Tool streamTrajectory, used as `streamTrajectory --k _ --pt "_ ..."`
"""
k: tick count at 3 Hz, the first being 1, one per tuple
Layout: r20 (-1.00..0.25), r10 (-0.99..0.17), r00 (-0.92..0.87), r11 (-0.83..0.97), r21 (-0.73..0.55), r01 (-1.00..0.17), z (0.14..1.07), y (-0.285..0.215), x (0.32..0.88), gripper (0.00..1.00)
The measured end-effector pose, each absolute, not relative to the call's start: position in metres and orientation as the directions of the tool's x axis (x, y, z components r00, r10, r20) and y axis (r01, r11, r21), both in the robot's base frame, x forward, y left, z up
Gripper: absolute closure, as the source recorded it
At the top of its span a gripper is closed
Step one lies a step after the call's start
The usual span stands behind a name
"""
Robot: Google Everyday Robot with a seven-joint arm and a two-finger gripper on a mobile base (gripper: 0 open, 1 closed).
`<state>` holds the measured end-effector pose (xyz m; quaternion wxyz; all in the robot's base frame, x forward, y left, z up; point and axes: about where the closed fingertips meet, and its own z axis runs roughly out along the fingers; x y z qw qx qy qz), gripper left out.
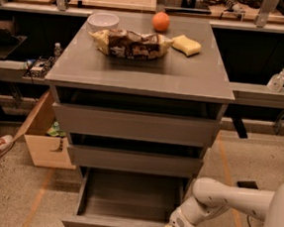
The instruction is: Close bottom drawer
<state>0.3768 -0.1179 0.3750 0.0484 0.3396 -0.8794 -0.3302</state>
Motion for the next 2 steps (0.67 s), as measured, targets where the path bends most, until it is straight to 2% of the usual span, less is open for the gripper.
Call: streamTrajectory --k 1,2 --pt "-0.117 -0.627 -0.77 0.542 0.645 -0.539 0.3554 -0.1117 0.3622 1.0" --pt "-0.117 -0.627 -0.77 0.542 0.645 -0.539 0.3554 -0.1116 0.3621 1.0"
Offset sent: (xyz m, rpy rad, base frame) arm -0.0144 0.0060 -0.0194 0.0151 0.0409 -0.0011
